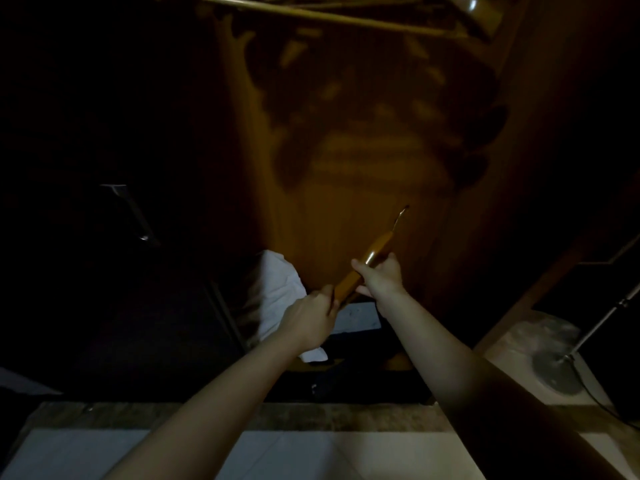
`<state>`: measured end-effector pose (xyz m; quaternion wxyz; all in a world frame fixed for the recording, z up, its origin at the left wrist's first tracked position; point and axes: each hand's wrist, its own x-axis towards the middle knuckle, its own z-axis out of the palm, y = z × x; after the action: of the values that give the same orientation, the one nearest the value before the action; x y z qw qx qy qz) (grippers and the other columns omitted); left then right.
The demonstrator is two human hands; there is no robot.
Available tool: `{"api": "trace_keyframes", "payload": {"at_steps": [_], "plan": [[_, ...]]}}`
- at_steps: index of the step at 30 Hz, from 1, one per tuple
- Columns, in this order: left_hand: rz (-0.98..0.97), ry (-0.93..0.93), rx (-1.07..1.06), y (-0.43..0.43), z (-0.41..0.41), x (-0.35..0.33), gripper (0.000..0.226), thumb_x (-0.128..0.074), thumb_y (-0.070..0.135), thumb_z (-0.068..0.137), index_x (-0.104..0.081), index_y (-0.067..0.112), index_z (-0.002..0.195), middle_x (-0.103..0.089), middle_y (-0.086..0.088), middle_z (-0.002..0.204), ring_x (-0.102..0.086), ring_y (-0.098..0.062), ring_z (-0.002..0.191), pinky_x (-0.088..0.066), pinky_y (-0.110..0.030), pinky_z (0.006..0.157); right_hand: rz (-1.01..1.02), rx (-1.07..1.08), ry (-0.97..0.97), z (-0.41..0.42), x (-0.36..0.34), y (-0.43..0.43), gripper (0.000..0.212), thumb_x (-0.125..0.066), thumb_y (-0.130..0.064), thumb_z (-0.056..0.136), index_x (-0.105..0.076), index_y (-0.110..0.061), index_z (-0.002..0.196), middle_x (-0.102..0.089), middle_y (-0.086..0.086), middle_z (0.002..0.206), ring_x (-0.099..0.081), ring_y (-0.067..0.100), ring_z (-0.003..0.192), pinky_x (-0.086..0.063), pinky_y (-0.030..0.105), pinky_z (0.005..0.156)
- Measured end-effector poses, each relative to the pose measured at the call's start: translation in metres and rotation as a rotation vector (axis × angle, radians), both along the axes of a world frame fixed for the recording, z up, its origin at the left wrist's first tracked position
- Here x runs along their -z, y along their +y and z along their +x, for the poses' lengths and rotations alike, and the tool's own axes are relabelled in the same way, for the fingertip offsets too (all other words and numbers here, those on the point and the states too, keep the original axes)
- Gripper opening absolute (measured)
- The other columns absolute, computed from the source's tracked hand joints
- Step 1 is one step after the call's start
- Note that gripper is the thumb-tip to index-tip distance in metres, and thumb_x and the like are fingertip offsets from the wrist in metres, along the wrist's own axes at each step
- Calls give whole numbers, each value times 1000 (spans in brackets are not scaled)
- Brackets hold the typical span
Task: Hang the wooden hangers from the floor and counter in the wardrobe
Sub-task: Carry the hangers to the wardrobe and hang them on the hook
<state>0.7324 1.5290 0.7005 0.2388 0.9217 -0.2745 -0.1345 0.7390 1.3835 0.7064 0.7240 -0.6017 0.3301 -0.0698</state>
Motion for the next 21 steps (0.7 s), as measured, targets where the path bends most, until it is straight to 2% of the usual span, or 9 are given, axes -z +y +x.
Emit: {"api": "trace_keyframes", "payload": {"at_steps": [2, 4, 6, 8, 9, 12, 14, 16, 21], "plan": [[-92, 98, 10, 5, 1, -6, 26, -36, 29, 99, -50, 11, 111, -62, -14, 96, -59, -29, 87, -45, -37, 73, 25, -24, -15, 0, -3, -1, 65, -65, -6, 85, -32, -17, 139, -54, 16, 129, -61, 29, 108, -57, 44, 83], [-171, 182, 11, 11, 6, -16, 28, -37, 30, 99, -54, 11, 110, -62, -12, 87, -59, -24, 79, -45, -35, 72, 40, -60, -24, 0, -7, -6, 53, -64, -7, 86, -40, -16, 132, -55, 14, 128, -62, 27, 106, -57, 42, 84], [-213, 178, -10, 15, 18, -25, 29, -38, 29, 99, -57, 10, 108, -64, -12, 91, -61, -25, 85, -48, -36, 80, 8, -123, -12, -1, -13, -13, 51, -64, -8, 86, -41, -18, 131, -55, 13, 129, -61, 25, 106, -55, 42, 86], [-194, 135, -34, 21, 31, -35, 29, -40, 27, 98, -57, 8, 113, -63, -15, 105, -59, -27, 98, -46, -36, 88, -42, -192, 2, -2, -23, -20, 66, -64, -8, 85, -31, -17, 142, -55, 11, 128, -62, 24, 103, -56, 43, 85], [-169, 108, -37, 23, 38, -40, 30, -42, 26, 98, -55, 8, 117, -61, -15, 112, -57, -26, 104, -45, -33, 89, -78, -222, 2, -3, -30, -24, 67, -63, -7, 86, -29, -16, 143, -57, 11, 121, -63, 23, 96, -57, 41, 81], [-95, 46, 0, 27, 59, -55, 44, -46, 28, 96, -42, 9, 135, -50, -13, 135, -49, -25, 122, -40, -30, 98, -205, -271, -11, -7, -59, -32, 48, -54, -7, 90, -40, -10, 135, -58, 8, 91, -62, 18, 75, -56, 30, 67], [-85, 17, 40, 25, 70, -67, 54, -48, 31, 95, -31, 12, 143, -36, -10, 146, -39, -24, 132, -35, -33, 107, -295, -286, -52, -8, -80, -37, 42, -51, -11, 92, -42, -9, 133, -58, 8, 90, -62, 16, 73, -55, 26, 61], [-96, -47, 75, 22, 80, -82, 62, -51, 33, 93, -23, 18, 146, -26, -6, 152, -29, -23, 139, -29, -37, 113, -394, -299, -103, -8, -104, -38, 38, -49, -15, 94, -46, -11, 132, -59, 5, 93, -61, 14, 76, -54, 25, 63], [-162, -398, 134, 14, 93, -132, 73, -53, 38, 91, -8, 30, 148, -10, 2, 157, -12, -18, 144, -13, -39, 116, -689, -338, -195, -15, -166, -35, 38, -47, -22, 96, -45, -9, 132, -59, -1, 96, -61, 10, 80, -53, 22, 65]]}}
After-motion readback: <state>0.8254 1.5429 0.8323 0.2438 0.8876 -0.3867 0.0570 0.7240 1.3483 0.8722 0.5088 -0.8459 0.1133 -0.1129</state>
